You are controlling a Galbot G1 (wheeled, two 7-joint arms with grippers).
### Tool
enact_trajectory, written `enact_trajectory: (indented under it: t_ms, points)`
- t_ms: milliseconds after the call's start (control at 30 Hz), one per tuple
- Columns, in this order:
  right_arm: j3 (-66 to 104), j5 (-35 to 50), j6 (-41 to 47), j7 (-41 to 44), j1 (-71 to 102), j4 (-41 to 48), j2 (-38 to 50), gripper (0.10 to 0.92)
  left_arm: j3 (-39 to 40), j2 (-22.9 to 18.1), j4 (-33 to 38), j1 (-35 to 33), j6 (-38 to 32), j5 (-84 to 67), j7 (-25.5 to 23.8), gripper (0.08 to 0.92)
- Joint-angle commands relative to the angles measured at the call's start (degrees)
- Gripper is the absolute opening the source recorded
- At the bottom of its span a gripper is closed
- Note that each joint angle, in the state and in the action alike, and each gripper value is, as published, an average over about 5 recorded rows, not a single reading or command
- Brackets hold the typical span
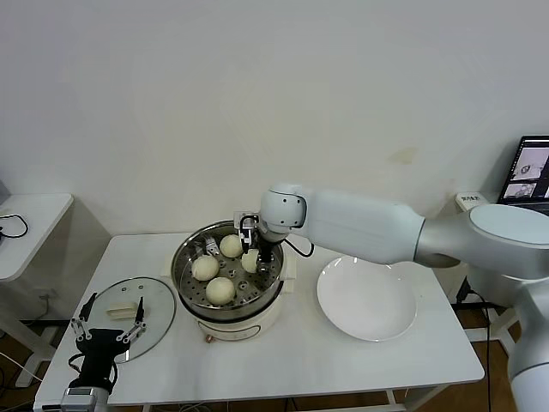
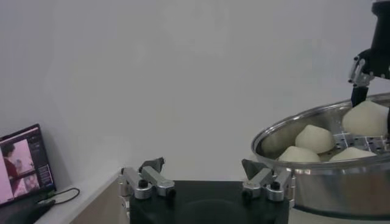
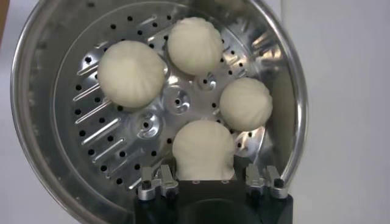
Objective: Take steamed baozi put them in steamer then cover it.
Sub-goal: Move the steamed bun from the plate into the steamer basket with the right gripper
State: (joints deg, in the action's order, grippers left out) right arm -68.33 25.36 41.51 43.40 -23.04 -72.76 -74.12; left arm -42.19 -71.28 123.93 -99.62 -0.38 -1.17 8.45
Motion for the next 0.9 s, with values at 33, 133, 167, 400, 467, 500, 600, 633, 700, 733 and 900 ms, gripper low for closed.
enact_trajectory:
  t_ms: [33,133,167,400,467,500,600,633,700,733,900]
  points:
    - [0.0,-0.7,0.2,0.0,0.8,0.1,-0.4,0.589,0.0,0.0,-0.1,0.0,0.0,0.0,0.0,0.823]
    - [0.0,-0.9,0.2,0.4,0.9,0.0,-0.4,0.591,0.0,-0.1,0.0,0.0,0.0,0.0,0.0,0.823]
    - [0.0,-1.1,0.2,0.4,0.9,-0.1,-0.3,0.593,0.0,-0.1,0.0,0.0,0.0,0.0,0.0,0.823]
    - [1.0,-0.7,0.2,0.6,-0.4,-1.6,1.1,0.73,0.0,0.0,0.0,0.0,0.1,0.0,0.0,0.823]
    - [1.4,0.2,0.2,0.5,-1.1,-2.9,2.0,0.782,0.0,0.1,0.0,0.1,0.1,0.0,0.0,0.823]
    - [1.6,0.7,0.2,0.5,-1.5,-3.6,2.6,0.801,0.0,0.1,0.0,0.1,0.1,0.0,0.0,0.823]
    - [2.2,1.7,0.2,-0.1,-2.4,-5.5,4.3,0.82,0.1,0.1,0.2,0.3,0.1,0.0,0.0,0.823]
    - [2.4,1.8,0.2,-0.3,-2.6,-6.1,4.9,0.821,0.1,0.1,0.2,0.3,0.1,0.0,0.0,0.823]
    - [3.1,3.0,0.2,-1.7,-3.1,-7.8,6.8,0.822,0.0,0.2,0.3,0.2,0.1,0.0,0.0,0.823]
    - [3.5,3.9,0.2,-2.9,-3.2,-8.7,7.9,0.822,-0.1,0.2,0.3,0.1,0.1,0.0,0.0,0.823]
    - [6.8,11.6,-0.2,-14.6,-0.8,-15.7,14.8,0.823,-0.3,0.2,0.7,-0.3,-0.1,0.0,0.1,0.823]
